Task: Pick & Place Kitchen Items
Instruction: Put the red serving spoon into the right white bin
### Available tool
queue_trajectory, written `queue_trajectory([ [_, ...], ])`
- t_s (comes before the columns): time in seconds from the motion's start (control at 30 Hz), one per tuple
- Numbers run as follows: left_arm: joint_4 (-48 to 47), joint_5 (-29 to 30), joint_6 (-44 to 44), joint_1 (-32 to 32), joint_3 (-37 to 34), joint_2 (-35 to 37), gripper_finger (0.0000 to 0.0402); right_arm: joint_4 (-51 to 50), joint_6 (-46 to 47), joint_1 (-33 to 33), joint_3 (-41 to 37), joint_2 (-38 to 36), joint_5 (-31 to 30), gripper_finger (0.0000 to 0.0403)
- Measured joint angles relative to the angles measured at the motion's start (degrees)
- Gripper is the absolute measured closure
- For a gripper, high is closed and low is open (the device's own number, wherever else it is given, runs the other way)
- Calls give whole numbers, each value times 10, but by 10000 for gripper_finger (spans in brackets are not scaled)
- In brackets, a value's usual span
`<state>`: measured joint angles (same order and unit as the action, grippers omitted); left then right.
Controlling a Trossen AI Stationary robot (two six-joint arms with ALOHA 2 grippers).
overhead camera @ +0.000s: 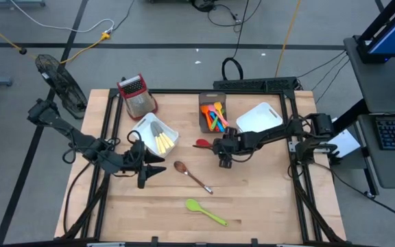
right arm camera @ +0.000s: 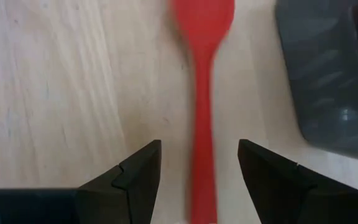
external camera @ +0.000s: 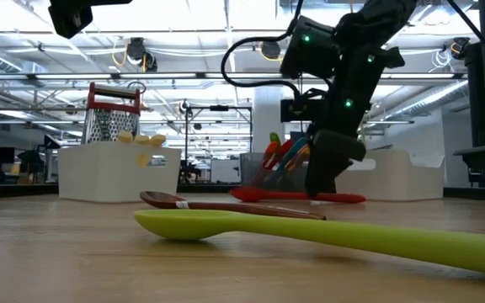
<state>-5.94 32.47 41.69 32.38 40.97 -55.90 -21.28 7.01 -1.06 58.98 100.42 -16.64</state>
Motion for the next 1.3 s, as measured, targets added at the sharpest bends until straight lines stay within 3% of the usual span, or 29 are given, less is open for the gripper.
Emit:
queue_trajectory([
  [0.13, -1, 0, -1, 0, 0, 0, 201, -2, -1, 9, 0, 1, -8, 197],
  [0.37, -2, 0, -7, 0, 0, 0, 201, 8, 28, 41, 2, 34, 66, 198],
  [0.63, -1, 0, -9, 0, 0, 0, 201, -15, 9, 16, 1, 40, 87, 201],
  [0.77, -2, 0, -9, 0, 0, 0, 201, -44, 1, 3, 1, 41, 95, 236],
  [1.03, -3, 0, -9, 0, 0, 0, 201, -87, 11, -2, 0, 41, 112, 370],
  [1.3, -3, 0, -9, 0, 0, 0, 201, -127, 13, -29, -1, 6, 154, 370],
])
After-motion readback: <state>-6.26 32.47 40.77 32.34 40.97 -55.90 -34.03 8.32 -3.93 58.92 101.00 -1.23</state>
